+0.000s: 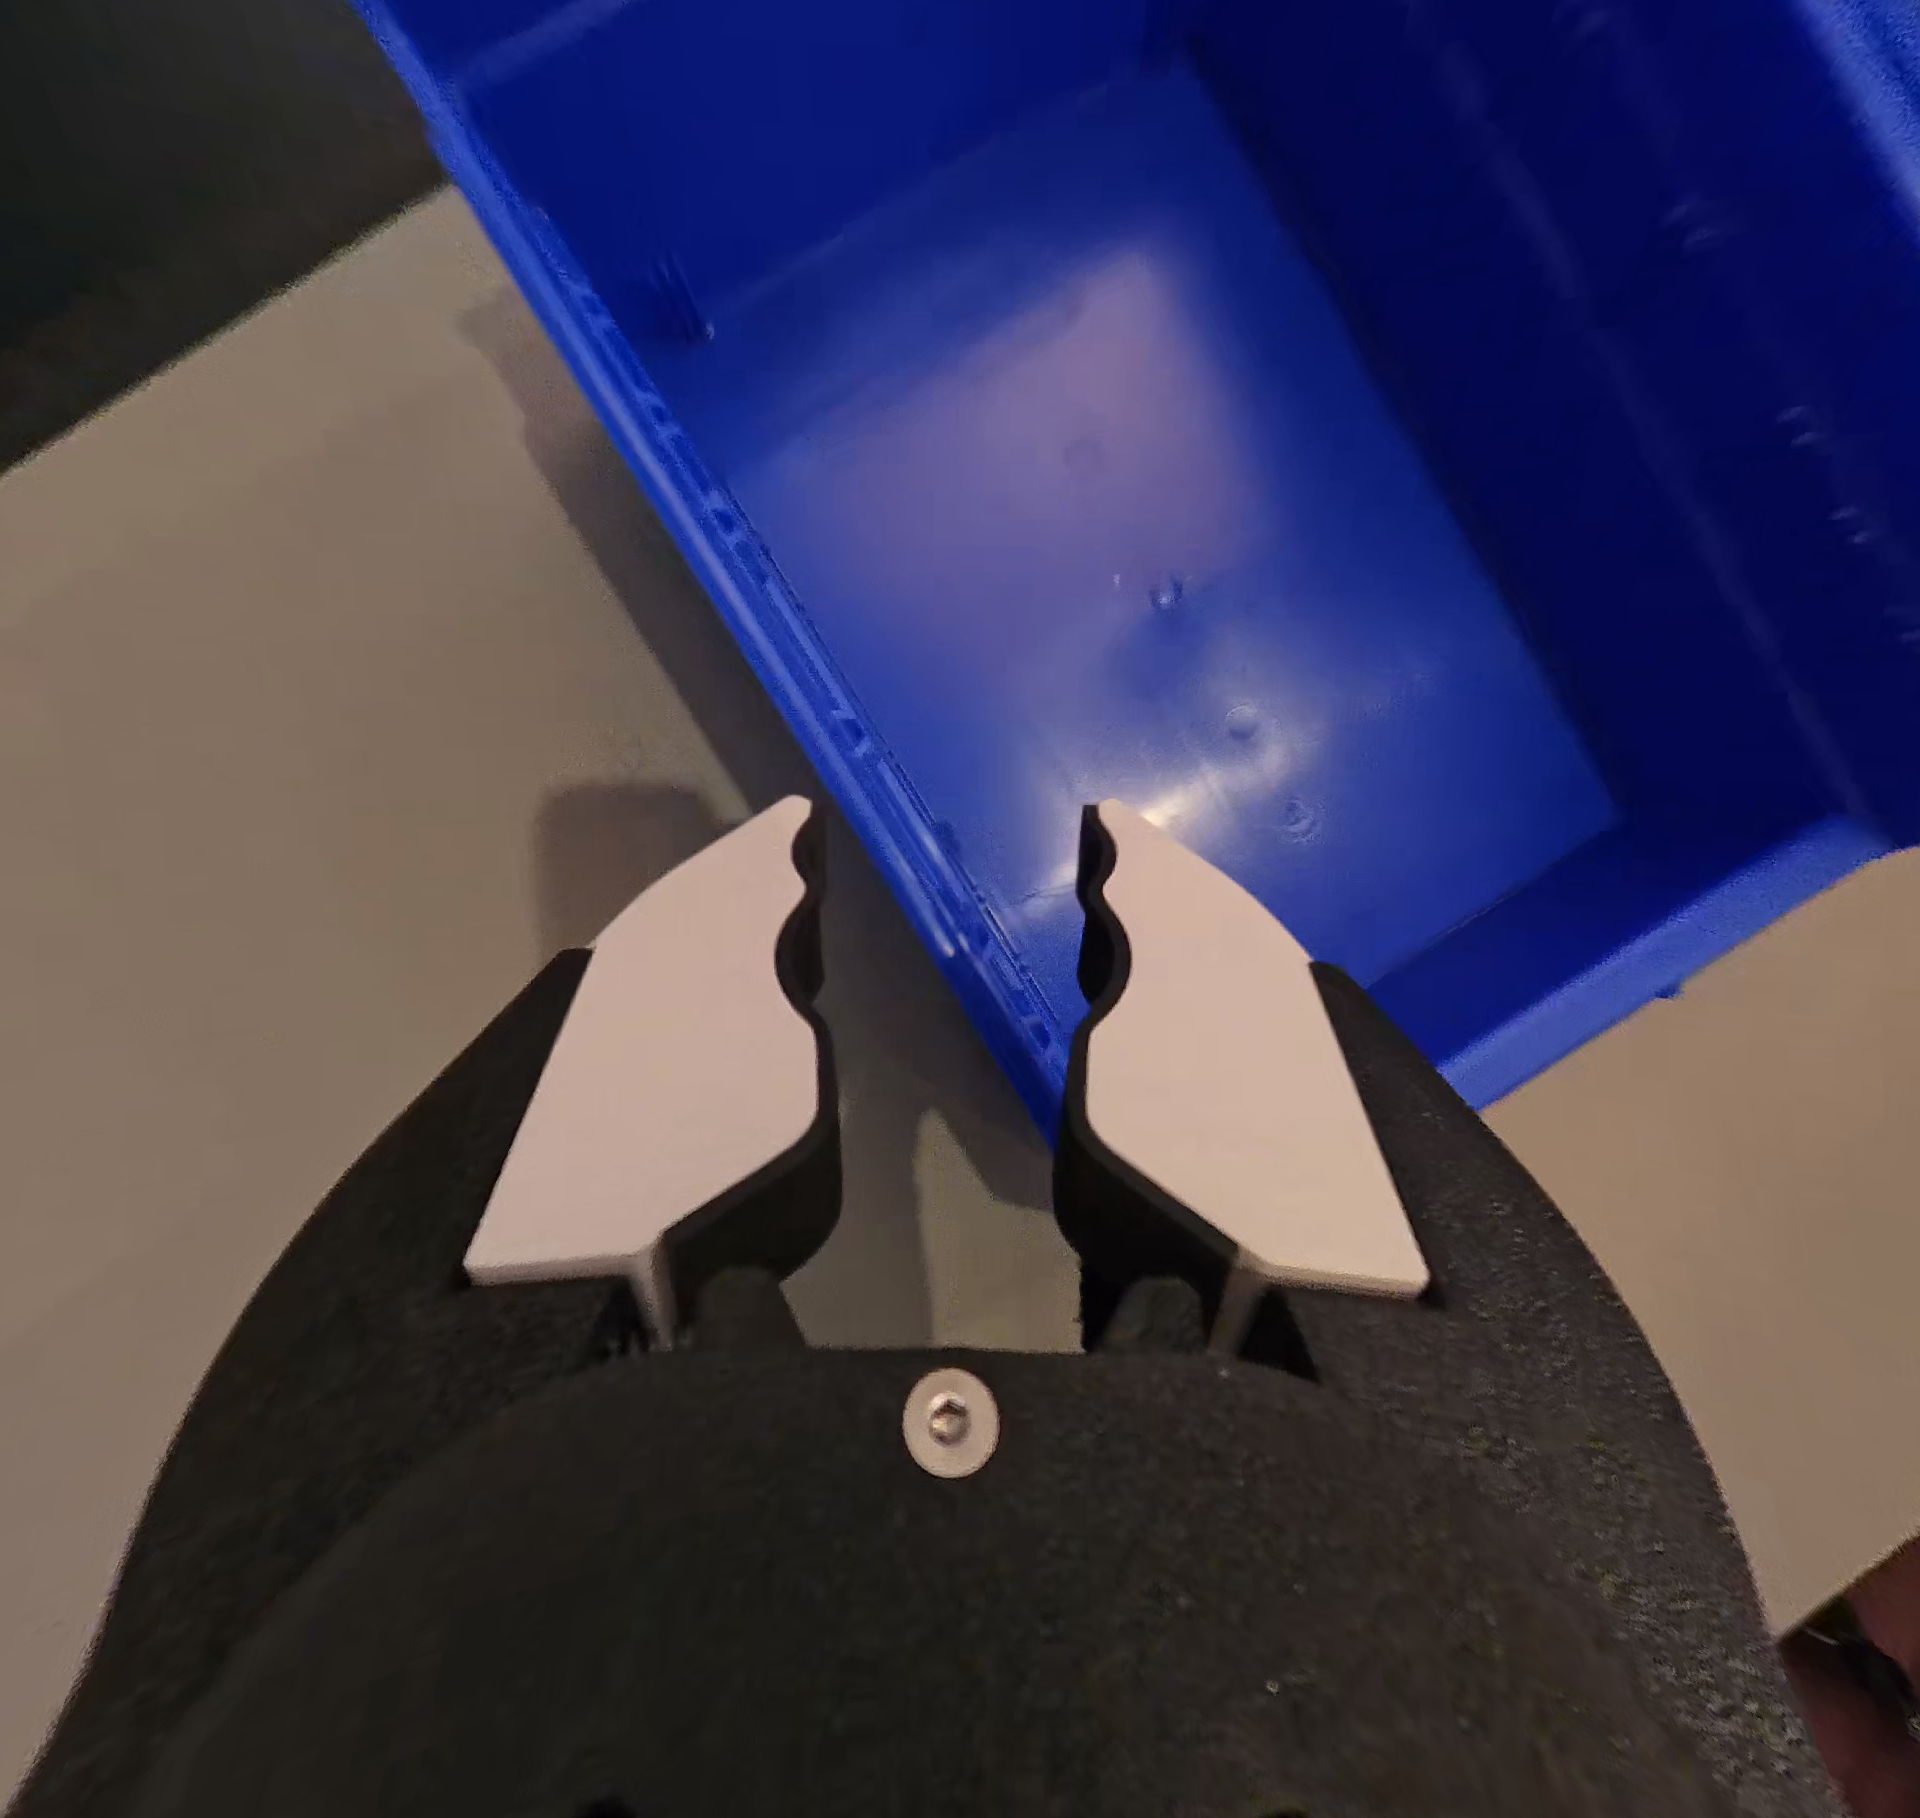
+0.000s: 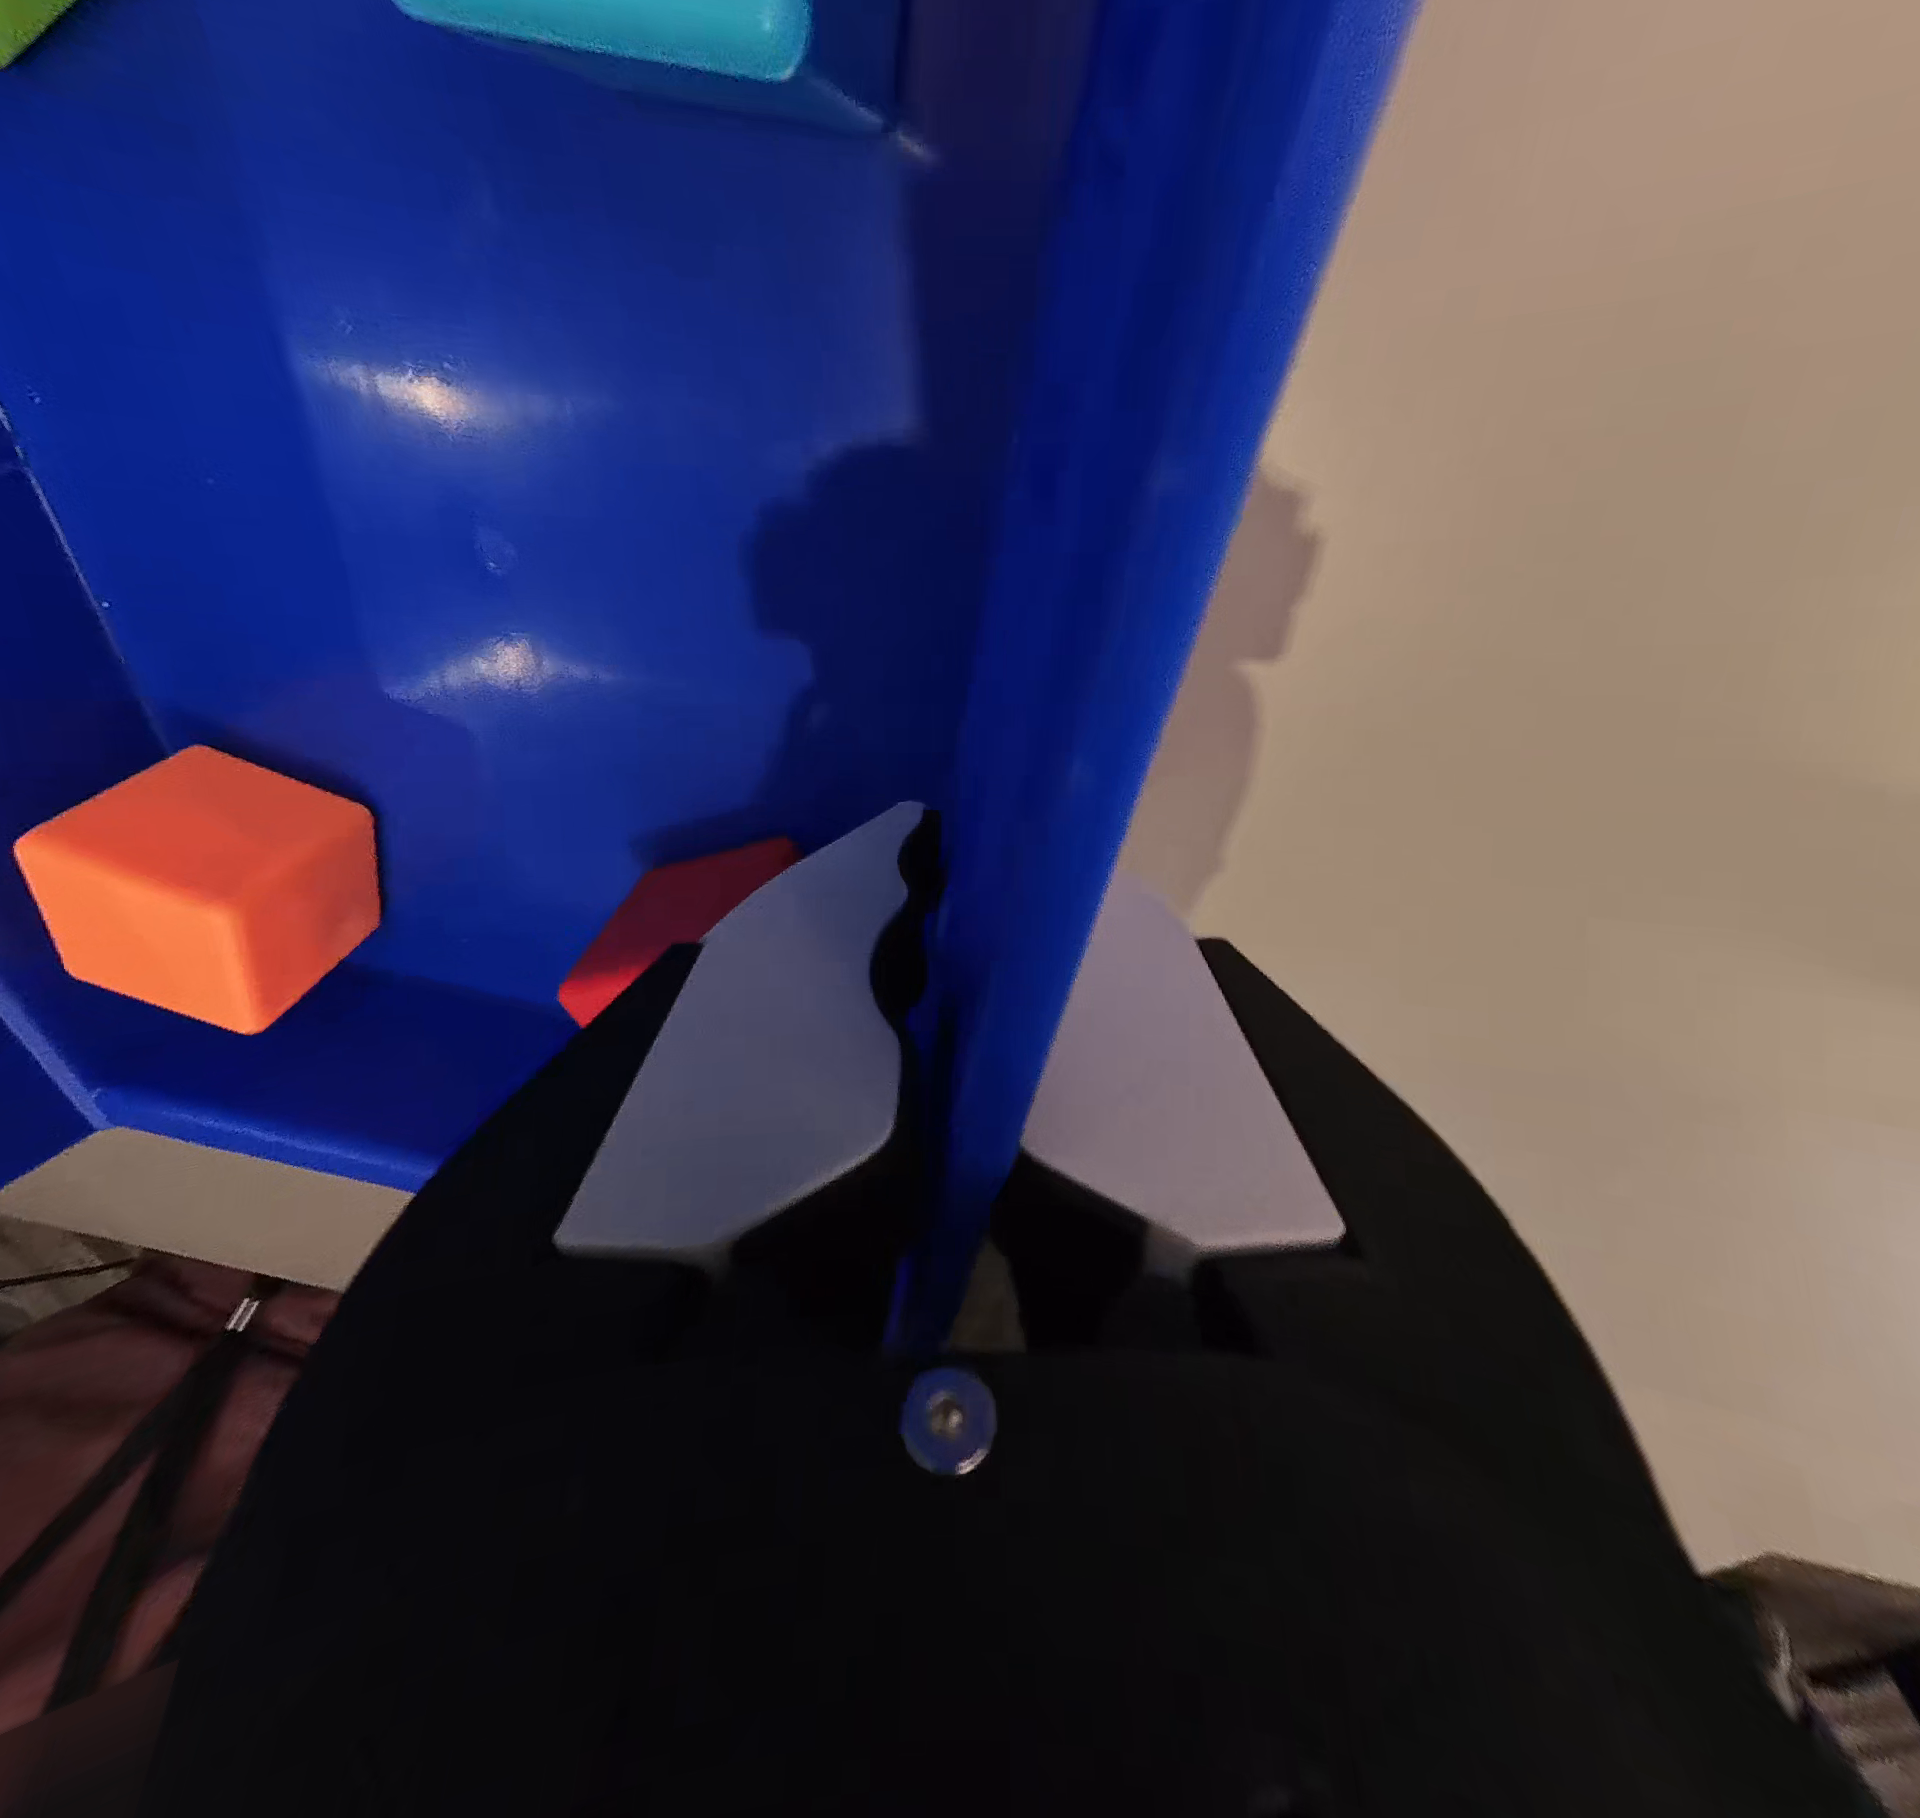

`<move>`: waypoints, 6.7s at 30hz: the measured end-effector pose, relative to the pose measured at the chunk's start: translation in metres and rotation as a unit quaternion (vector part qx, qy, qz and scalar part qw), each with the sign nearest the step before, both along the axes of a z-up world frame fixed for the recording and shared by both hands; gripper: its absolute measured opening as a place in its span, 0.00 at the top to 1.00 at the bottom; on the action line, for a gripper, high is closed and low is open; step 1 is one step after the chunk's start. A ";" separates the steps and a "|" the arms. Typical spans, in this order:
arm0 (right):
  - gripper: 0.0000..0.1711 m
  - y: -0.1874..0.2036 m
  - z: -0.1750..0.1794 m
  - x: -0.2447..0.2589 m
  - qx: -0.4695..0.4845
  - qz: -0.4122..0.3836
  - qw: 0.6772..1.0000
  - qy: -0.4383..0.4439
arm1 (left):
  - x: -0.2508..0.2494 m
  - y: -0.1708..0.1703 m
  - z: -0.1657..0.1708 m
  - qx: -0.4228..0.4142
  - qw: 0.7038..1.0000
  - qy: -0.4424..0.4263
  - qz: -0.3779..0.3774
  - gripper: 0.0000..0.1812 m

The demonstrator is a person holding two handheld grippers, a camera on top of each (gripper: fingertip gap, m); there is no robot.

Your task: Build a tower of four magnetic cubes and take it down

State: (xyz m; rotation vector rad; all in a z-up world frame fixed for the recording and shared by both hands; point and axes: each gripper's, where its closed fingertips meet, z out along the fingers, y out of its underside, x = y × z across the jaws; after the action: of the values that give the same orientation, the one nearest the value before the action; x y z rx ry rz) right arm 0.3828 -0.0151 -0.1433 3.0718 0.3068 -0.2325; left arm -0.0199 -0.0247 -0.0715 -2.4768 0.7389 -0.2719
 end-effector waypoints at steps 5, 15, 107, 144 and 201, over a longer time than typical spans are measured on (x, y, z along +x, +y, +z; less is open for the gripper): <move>0.97 0.011 -0.001 0.001 -0.005 -0.014 1.000 -0.007 | -0.030 -0.005 0.051 0.055 0.998 -0.035 0.011 0.73; 0.96 -0.004 0.008 0.033 -0.034 -0.039 0.999 0.012 | -0.145 -0.020 0.120 0.142 0.979 -0.102 0.104 0.77; 0.96 0.039 0.027 -0.017 0.106 -0.034 0.993 0.043 | -0.226 -0.047 0.162 0.230 0.938 -0.035 0.258 0.76; 0.79 0.022 0.236 0.086 0.584 -0.155 0.788 0.118 | -0.329 -0.049 0.012 -0.053 0.904 0.051 0.422 0.67; 0.76 0.068 0.134 -0.047 0.437 0.068 0.885 0.148 | -0.109 -0.059 -0.033 -0.074 0.963 0.148 -0.213 0.67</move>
State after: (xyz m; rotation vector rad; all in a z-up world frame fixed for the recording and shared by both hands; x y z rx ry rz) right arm 0.3360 0.0529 -0.0091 3.8517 0.8478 -0.7472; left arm -0.1292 -0.0838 -0.1046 -2.5030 1.4293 -0.1103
